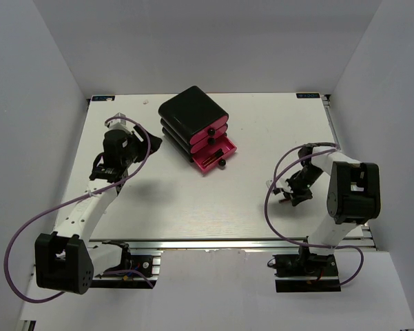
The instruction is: Organize the makeup
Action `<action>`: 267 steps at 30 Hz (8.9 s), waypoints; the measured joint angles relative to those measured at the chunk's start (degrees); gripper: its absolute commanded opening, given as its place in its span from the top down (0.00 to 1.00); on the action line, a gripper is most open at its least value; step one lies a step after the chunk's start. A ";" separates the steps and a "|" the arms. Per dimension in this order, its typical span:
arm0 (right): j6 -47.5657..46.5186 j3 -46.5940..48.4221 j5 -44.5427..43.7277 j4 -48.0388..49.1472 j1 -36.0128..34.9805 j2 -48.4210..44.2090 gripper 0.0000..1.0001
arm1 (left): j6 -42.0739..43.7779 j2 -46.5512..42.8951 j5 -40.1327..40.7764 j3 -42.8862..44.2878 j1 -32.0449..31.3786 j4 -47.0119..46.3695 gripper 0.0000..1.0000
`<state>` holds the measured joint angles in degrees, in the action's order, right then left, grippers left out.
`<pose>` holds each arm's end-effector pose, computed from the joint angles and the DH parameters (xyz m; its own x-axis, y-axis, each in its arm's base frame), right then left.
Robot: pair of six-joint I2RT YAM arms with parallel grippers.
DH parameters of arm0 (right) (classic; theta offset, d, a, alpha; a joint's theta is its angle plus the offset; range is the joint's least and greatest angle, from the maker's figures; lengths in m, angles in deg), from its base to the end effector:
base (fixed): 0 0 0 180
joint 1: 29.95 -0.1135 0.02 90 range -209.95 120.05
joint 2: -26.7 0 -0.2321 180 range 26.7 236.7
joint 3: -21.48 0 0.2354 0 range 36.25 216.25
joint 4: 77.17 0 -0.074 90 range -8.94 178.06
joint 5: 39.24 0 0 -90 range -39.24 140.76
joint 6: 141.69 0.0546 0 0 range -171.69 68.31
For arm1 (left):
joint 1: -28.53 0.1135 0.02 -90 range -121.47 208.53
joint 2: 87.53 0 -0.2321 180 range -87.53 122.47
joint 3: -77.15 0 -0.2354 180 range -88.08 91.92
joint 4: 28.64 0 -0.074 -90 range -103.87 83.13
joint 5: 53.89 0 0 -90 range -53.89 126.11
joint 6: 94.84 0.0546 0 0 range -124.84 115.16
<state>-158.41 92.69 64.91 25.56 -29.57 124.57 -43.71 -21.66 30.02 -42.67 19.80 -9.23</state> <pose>0.2317 0.0118 0.1146 0.2167 -0.9301 -0.2965 -0.9483 -0.2727 0.1623 0.2715 -0.0475 0.2476 -0.4807 -0.5575 -0.6768 -0.0717 0.7943 -0.6033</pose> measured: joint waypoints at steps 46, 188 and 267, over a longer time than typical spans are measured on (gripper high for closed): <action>58.60 49.09 10.51 48.57 -14.40 37.55 0.52 | -2.25 1.25 -1.92 -3.78 0.55 0.52 0.24; 141.59 40.74 19.17 61.44 -24.94 34.91 1.00 | 23.08 64.06 -19.08 72.98 6.84 18.01 0.49; 101.59 13.44 -4.13 58.58 -24.92 -2.21 0.11 | 7.23 62.73 -13.94 66.90 14.43 11.34 0.02</action>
<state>-56.82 106.13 60.78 84.14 -54.48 122.36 -36.48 41.07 16.08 24.23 34.22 2.12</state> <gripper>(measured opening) 0.826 0.975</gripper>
